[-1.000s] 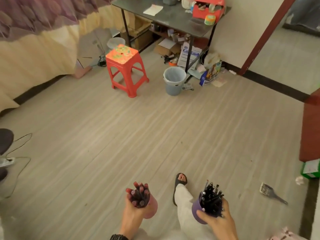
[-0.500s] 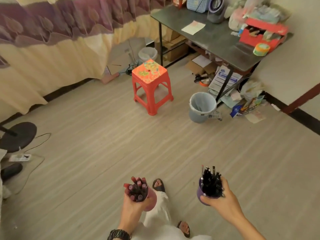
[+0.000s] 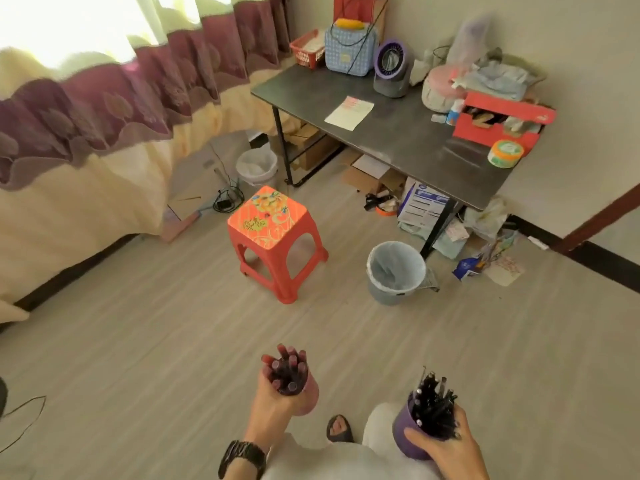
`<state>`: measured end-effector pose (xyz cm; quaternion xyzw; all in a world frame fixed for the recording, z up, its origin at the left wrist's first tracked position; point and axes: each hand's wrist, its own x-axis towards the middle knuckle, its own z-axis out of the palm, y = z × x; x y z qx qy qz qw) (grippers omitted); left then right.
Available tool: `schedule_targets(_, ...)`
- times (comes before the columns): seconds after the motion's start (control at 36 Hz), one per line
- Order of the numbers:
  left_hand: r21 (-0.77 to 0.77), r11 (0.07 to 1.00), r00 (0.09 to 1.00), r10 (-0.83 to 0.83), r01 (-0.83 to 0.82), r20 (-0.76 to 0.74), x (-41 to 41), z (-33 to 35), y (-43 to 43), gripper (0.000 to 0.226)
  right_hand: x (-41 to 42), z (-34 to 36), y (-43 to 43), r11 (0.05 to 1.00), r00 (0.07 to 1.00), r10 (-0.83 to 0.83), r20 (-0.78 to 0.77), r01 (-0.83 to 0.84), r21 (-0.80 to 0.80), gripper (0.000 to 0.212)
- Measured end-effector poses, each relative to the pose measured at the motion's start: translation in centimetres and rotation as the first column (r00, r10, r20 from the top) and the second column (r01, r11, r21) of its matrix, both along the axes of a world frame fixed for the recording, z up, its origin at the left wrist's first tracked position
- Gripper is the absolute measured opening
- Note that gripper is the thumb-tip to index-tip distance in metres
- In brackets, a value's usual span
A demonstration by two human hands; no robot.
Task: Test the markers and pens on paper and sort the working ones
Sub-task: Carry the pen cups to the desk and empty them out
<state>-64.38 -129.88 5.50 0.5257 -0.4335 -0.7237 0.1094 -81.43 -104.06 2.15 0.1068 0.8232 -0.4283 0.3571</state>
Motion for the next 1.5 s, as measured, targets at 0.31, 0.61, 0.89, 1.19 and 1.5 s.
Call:
schedule_targets(0.31,-0.127,0.988,0.991,-0.074,0.088,0.111,-11.2,-3.6,-14.4,0.064,-12.6,-2.2,-15.8,0.998,0.999,0.034,0.016,-0.033,-0.053,0.1)
schedule_targets(0.61,-0.138,0.988,0.975,-0.032,0.064,0.22,-22.1,-2.7,-27.6,0.07,-28.6,0.6,-32.6,0.95,0.954,0.296,-0.036,-0.298,-0.094,0.098)
schedule_targets(0.89,-0.159,0.97,0.961,-0.14,0.181,0.238,-32.3,-3.3,-39.8,0.089,-39.0,2.0,-45.6,0.933,0.936,0.337,-0.1,-0.346,-0.096,0.076)
schedule_targets(1.19,-0.171,0.912,0.914,-0.329,0.373,0.238,-44.5,-1.5,-50.1,0.084,-42.6,1.6,-52.0,0.991,0.995,0.079,-0.058,-0.084,-0.102,0.077)
schedule_targets(1.5,-0.174,0.897,0.897,-0.355,0.407,0.264,-56.0,-2.6,-55.6,0.077,-51.5,1.5,-55.9,0.991,0.997,0.073,0.016,-0.071,-0.11,0.102)
